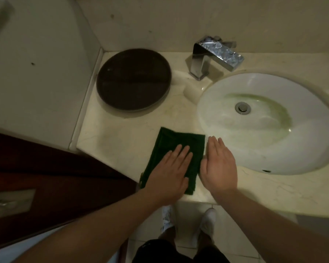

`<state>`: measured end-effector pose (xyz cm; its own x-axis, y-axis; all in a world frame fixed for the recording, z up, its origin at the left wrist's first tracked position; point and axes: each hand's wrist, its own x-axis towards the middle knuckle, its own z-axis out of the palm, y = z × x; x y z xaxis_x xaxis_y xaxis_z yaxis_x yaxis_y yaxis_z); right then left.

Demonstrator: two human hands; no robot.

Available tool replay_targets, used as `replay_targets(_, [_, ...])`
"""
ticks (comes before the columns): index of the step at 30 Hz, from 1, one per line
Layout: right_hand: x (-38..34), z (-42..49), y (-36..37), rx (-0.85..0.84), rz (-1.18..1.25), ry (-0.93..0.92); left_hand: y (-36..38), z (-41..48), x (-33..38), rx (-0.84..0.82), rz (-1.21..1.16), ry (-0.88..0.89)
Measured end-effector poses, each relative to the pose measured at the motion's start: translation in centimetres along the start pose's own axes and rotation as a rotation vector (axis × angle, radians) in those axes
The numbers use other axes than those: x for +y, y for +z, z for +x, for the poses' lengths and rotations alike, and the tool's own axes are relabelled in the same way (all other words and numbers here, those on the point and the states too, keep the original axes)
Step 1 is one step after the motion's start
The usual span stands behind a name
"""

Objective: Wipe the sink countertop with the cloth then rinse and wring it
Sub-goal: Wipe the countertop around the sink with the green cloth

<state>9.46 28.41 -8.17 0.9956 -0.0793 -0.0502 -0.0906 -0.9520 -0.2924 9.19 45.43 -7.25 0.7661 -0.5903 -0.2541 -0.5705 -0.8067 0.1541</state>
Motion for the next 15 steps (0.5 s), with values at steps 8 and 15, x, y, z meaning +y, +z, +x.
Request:
replay_targets(8, [-0.1, 0.3, -0.1, -0.102, -0.067, -0.173, -1.4, -0.4, -12.7, 0.18, -0.085, -0.741])
replay_targets(15, [0.2, 0.5, 0.0, -0.079, -0.003, -0.155, -3.0, 2.2, -16.9, 0.269, -0.173, -1.059])
